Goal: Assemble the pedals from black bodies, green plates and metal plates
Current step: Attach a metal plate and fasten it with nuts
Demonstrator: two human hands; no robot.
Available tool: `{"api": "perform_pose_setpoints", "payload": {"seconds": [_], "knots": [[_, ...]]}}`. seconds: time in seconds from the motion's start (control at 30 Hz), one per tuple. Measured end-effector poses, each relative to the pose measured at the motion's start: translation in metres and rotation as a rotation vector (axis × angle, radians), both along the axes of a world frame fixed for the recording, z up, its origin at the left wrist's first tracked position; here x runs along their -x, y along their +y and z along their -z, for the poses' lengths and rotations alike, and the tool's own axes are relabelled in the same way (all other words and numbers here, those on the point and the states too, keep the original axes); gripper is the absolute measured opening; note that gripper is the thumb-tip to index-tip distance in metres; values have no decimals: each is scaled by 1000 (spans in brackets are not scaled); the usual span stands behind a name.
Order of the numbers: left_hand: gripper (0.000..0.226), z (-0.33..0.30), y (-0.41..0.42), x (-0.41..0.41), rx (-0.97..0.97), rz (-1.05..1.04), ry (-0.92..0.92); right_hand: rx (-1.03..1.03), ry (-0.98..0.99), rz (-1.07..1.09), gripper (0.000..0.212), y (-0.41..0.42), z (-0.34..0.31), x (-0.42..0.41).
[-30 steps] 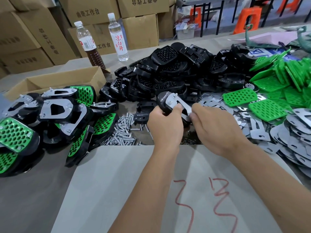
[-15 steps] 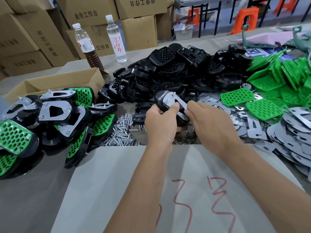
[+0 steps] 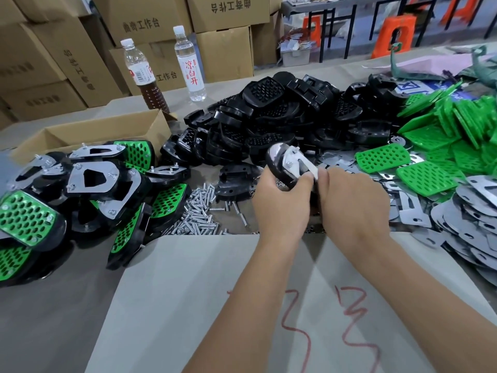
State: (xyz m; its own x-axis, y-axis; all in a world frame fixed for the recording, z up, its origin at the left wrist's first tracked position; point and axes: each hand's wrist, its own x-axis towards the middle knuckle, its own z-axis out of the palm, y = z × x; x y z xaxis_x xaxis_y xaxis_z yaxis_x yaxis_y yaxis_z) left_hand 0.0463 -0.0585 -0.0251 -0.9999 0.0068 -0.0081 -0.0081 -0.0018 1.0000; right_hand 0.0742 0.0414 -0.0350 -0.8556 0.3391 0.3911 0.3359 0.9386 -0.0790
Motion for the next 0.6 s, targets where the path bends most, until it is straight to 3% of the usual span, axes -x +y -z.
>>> {"api": "perform_pose_setpoints", "payload": {"seconds": [0.17,0.43,0.6], "knots": [[11,0,-7,6,-40,-16,-61,215,112,-202,42,11,-4,-1],[6,-12,-32,18,-5,123,-149,357,-30,-571,17,13,-7,-8],[1,-17,-45,25,91,197,-181,285,-19,-650,19,8,-6,-11]]}}
